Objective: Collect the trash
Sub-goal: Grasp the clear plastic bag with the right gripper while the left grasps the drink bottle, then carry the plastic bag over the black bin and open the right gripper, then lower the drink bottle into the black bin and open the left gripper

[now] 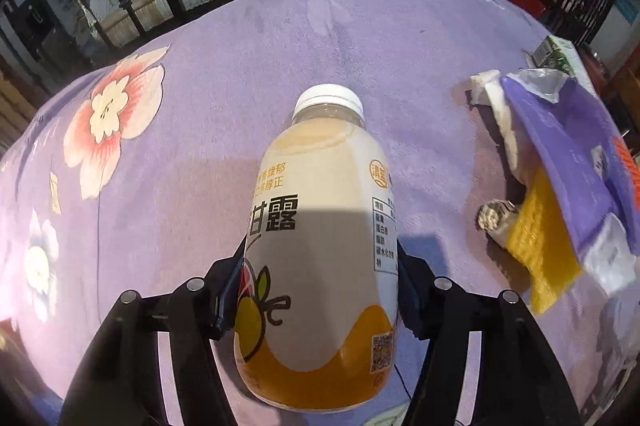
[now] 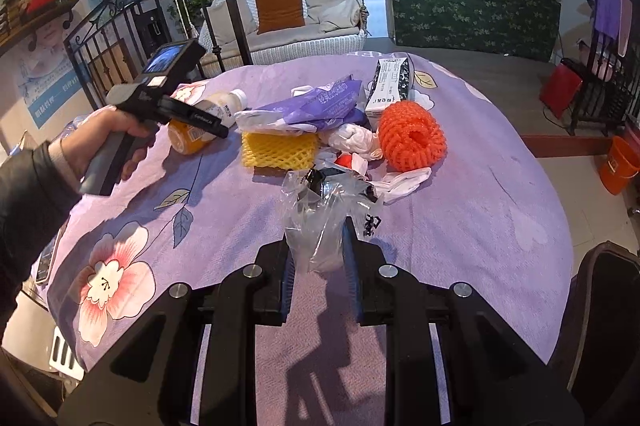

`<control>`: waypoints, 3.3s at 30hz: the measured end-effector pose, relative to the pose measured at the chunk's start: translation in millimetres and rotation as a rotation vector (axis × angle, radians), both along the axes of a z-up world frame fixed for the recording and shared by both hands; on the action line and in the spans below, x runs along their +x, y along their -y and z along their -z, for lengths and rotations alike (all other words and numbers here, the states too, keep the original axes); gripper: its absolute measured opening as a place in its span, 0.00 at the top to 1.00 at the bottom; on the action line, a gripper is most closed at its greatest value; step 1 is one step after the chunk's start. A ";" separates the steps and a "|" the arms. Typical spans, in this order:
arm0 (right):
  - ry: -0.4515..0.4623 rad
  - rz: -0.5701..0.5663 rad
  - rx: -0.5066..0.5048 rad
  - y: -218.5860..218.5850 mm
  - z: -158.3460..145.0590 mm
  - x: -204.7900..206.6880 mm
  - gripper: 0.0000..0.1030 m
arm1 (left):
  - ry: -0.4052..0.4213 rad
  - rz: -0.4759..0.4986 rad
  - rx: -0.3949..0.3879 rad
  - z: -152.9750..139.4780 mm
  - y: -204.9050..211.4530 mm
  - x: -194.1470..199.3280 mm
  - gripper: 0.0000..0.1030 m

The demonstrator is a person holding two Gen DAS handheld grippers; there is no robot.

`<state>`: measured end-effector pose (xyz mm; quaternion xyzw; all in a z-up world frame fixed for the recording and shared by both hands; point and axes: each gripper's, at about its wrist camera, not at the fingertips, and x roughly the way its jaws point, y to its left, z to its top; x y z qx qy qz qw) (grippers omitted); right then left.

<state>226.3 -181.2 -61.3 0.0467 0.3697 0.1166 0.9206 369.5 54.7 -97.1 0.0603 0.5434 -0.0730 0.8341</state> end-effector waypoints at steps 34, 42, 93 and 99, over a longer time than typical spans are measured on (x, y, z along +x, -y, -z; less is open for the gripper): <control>0.016 0.214 -0.001 84.4 -3.5 -81.3 0.78 | 0.307 0.188 -0.373 -66.6 143.7 -233.8 0.42; -0.031 0.471 -0.007 181.6 1.5 -112.5 0.78 | 0.320 0.341 -0.415 -74.7 201.6 -236.7 0.42; -0.028 1.039 -0.025 330.2 5.3 -230.7 0.50 | -0.009 0.872 -0.281 16.3 468.2 -292.0 0.42; -0.023 1.055 -0.021 334.8 3.8 -236.1 0.50 | -0.038 0.882 -0.247 20.8 478.7 -292.1 0.30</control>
